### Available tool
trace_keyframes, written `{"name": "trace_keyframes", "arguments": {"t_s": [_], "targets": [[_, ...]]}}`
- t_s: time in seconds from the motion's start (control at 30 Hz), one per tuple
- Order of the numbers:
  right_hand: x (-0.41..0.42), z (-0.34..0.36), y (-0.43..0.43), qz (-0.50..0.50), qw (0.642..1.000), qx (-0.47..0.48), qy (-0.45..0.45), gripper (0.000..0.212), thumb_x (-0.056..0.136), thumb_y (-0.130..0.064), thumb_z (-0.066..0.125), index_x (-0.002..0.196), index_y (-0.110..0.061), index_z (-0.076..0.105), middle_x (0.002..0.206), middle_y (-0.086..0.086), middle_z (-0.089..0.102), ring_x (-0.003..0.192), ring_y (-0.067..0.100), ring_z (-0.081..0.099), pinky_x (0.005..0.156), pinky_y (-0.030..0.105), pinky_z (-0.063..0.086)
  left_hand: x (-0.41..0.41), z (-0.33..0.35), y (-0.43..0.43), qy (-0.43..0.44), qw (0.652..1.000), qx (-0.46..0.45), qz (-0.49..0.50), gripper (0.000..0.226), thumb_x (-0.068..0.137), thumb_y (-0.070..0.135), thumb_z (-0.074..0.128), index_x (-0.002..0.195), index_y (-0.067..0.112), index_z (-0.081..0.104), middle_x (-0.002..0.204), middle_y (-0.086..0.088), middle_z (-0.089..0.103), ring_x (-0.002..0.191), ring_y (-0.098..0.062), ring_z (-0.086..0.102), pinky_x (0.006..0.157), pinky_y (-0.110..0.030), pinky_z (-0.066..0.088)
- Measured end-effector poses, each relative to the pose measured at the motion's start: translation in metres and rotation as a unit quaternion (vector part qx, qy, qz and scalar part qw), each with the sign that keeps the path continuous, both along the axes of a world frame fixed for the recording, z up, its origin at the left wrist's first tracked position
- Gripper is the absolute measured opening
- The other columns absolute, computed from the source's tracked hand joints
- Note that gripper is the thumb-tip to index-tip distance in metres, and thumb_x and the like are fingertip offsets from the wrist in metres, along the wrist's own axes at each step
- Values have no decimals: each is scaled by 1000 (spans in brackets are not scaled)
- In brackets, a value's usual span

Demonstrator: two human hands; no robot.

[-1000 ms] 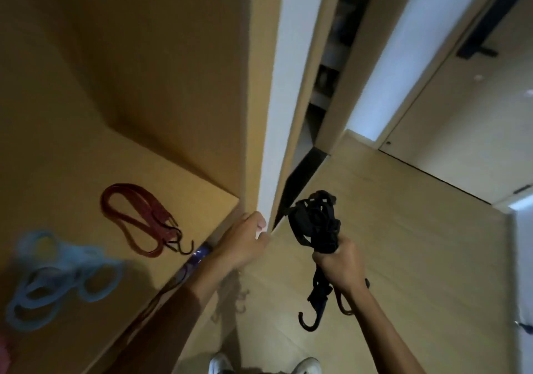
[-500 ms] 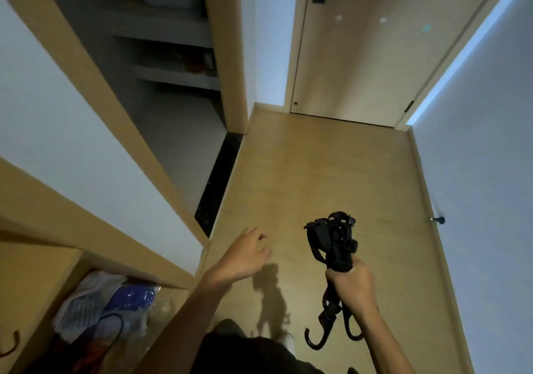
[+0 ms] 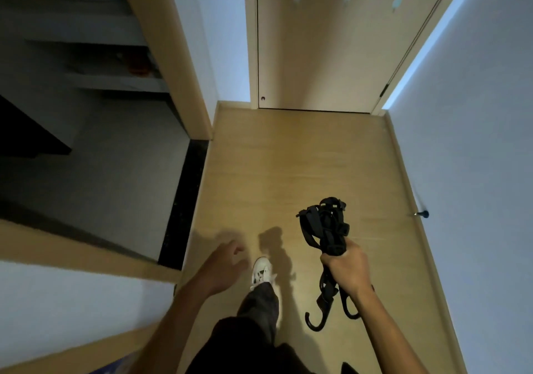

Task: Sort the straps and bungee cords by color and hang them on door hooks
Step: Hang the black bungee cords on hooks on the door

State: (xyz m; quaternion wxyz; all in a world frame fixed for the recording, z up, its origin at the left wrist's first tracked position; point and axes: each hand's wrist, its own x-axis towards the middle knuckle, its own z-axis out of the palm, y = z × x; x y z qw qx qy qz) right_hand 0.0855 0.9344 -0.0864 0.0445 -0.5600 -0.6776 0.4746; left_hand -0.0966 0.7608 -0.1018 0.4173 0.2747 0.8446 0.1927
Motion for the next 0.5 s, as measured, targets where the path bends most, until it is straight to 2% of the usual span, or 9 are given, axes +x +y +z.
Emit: {"name": "trace_keyframes", "arguments": {"t_s": [0.1,0.23,0.5], "targets": [[-29,9,50,-11,1000,15,-16,11,69,0,62,72,-7,54,61,7,58,56,22,50,53,29,38,-55,1,43,6,1000,-7,9,41,93,29,51,131,13,46,137,-7,47,125,-21,46,100,-31,40],[-61,24,112,-25,998,38,-35,14,70,-1,63,71,-12,54,62,8,60,58,24,53,53,30,40,-118,15,114,24,1000,14,-1,40,93,26,52,130,10,48,137,-9,49,125,-22,47,99,-30,40],[-101,24,203,-72,996,27,-44,15,70,-2,65,79,-11,59,64,9,64,59,24,57,55,33,44,-195,33,252,38,998,39,-44,37,93,26,51,128,12,50,132,-8,51,121,-22,49,95,-29,39]]}}
